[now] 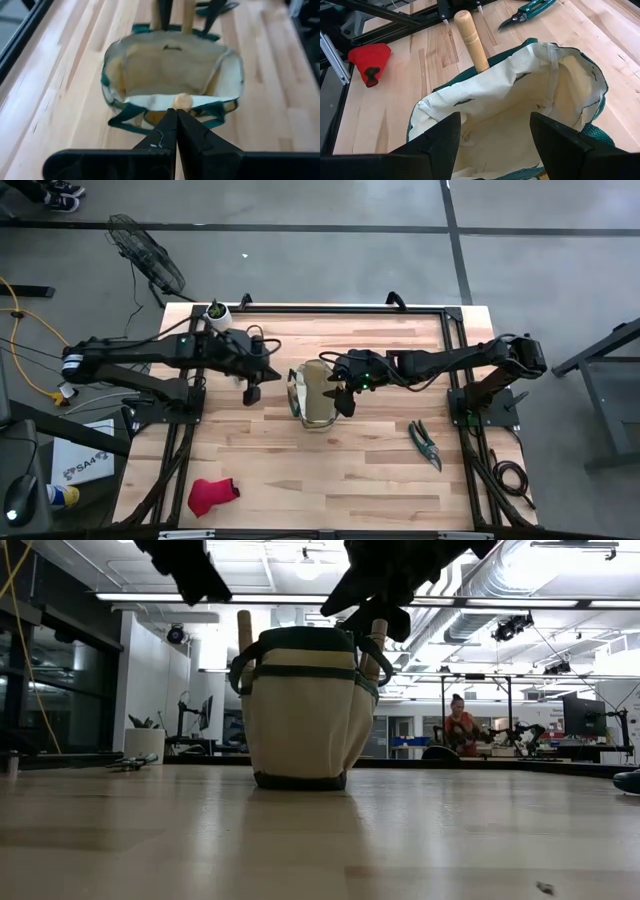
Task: Pick & Place Garden tools in Gardening bag
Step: Put the hand rake into the gardening bag
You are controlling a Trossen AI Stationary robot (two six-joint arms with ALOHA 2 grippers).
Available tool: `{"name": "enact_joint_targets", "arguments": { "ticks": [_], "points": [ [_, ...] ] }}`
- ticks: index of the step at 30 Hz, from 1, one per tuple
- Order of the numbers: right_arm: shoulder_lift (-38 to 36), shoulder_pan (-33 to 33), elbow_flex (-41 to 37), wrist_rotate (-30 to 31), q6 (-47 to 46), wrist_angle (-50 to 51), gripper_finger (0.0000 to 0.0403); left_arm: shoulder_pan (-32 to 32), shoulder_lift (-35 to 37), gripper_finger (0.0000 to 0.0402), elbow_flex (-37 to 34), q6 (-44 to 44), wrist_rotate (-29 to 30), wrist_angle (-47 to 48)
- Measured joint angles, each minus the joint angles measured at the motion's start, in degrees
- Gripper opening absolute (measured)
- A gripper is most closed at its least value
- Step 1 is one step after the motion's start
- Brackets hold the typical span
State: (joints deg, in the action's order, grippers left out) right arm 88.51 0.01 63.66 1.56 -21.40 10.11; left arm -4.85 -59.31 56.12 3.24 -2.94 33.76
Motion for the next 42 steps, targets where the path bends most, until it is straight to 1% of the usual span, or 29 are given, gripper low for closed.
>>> {"name": "enact_joint_targets", "arguments": {
  "ticks": [5, 15, 20, 29, 36, 42],
  "points": [
    [0.0, 0.0, 0.0, 0.0, 0.2, 0.0, 0.0231, 0.0, -0.1, 0.0, 0.0, -0.1, -1.1, -1.2],
    [0.0, 0.0, 0.0, 0.0, 0.2, -0.1, 0.0231, 0.0, -5.9, 0.0, 0.0, 0.0, -2.7, -4.6],
    [0.0, 0.0, 0.0, 0.0, 0.2, -0.1, 0.0231, 0.0, -7.4, 0.0, 0.0, 0.0, -2.5, -3.1],
    [0.0, 0.0, 0.0, 0.0, 0.2, 0.0, 0.0231, 0.0, -6.2, 0.0, 0.1, 0.3, -2.2, -4.9],
    [0.0, 0.0, 0.0, 0.0, 0.2, 0.0, 0.0231, 0.0, -6.6, 0.0, 0.0, 0.5, -2.1, -1.8],
    [0.0, 0.0, 0.0, 0.0, 0.2, 0.0, 0.0231, 0.0, -6.6, 0.0, 0.0, 0.5, -2.1, -2.3]
  ]
}}
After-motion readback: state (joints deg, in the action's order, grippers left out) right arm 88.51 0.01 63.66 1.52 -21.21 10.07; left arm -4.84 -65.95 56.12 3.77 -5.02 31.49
